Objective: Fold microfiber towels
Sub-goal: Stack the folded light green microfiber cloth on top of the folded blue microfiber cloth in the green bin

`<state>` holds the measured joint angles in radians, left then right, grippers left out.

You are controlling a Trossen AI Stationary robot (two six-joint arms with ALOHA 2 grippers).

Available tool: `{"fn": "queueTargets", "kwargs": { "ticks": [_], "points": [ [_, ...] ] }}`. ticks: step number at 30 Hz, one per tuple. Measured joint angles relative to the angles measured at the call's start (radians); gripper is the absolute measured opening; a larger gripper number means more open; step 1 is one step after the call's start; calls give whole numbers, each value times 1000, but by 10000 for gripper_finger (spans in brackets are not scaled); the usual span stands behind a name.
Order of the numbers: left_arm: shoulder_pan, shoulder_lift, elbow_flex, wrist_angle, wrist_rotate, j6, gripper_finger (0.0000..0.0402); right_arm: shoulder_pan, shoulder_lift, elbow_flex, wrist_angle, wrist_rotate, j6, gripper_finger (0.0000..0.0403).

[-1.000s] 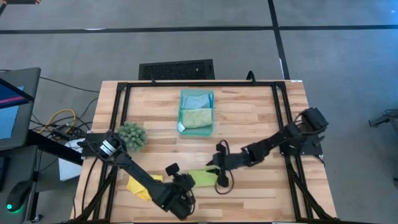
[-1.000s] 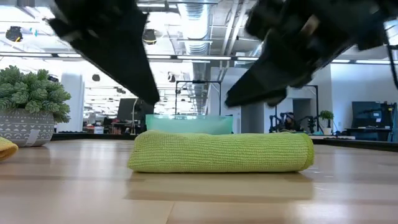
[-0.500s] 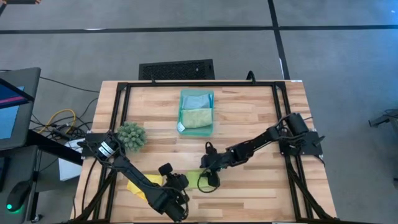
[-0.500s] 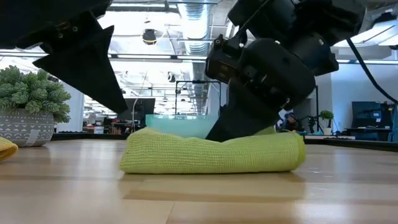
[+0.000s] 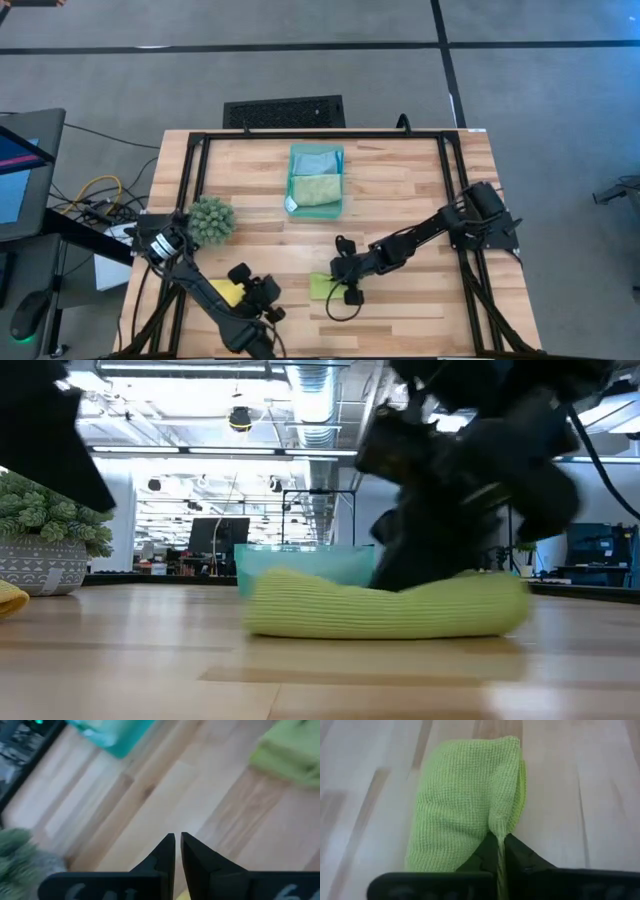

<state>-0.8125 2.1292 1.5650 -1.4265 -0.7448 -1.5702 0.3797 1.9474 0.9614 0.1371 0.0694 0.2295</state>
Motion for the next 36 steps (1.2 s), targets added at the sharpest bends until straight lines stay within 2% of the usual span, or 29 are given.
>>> {"fn": "queueTargets", "kwargs": {
  "ticks": [3, 7, 11, 15, 18, 22, 27, 33, 36],
  "points": [
    [-26, 0, 0, -73, 0, -82, 22, 7, -85, -5, -64, 21, -4, 28],
    [-55, 0, 0, -149, 0, -180, 22, 23, -204, 1, -133, 115, -44, 11],
    [-68, -6, 0, -145, -13, -181, 22, 22, -276, -1, -166, 176, -69, 19],
    [-68, -9, 0, -145, -62, -181, 22, -30, -351, 1, -194, 190, -141, 15],
    [-67, -21, 0, -145, -83, -181, 22, -111, -409, 1, -195, 187, -229, 11],
    [-68, -61, 0, -145, -122, -171, 22, -295, -464, 20, -199, 94, -314, 15],
    [-86, -161, -44, -144, -300, -128, 4, -549, -426, 112, -240, -97, -420, 13],
    [-54, -351, -285, -128, -362, -221, 0, -792, -216, 324, -333, -326, -523, 16],
    [-33, -441, -420, -62, -402, -225, 0, -862, -82, 439, -391, -388, -554, 15]
  ]
}}
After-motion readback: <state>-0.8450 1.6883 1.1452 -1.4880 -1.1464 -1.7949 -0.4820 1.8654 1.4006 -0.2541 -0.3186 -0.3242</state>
